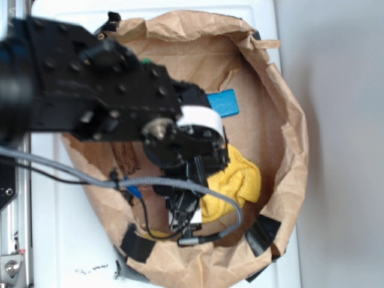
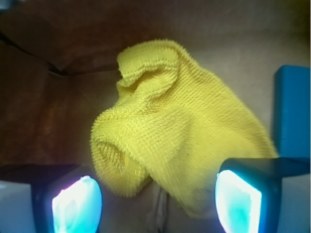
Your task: Grab the yellow cloth.
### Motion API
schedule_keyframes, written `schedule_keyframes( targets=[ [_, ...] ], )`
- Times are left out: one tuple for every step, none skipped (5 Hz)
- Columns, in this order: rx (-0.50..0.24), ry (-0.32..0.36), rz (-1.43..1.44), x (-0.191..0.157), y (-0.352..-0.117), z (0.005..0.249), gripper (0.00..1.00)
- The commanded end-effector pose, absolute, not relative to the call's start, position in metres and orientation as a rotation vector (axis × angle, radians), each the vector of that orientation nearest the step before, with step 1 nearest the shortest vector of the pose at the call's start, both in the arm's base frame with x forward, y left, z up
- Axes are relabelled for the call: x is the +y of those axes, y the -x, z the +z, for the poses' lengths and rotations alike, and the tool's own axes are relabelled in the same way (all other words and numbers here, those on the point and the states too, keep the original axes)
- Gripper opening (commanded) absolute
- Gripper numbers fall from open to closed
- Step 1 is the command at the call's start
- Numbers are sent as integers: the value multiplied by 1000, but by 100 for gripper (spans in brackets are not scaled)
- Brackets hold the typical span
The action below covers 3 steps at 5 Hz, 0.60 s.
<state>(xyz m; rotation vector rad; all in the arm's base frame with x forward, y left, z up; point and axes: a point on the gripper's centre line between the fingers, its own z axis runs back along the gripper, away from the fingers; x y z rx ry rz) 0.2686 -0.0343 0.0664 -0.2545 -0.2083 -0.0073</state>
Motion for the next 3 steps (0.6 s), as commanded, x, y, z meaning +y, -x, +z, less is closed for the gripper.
schedule_keyframes(
  targets=[
    [-248,261,-11,-72,-313,41,100],
    [-259,255,19,-70,-316,40,0],
    [-249,305,24,-70,-314,52,0]
  ],
)
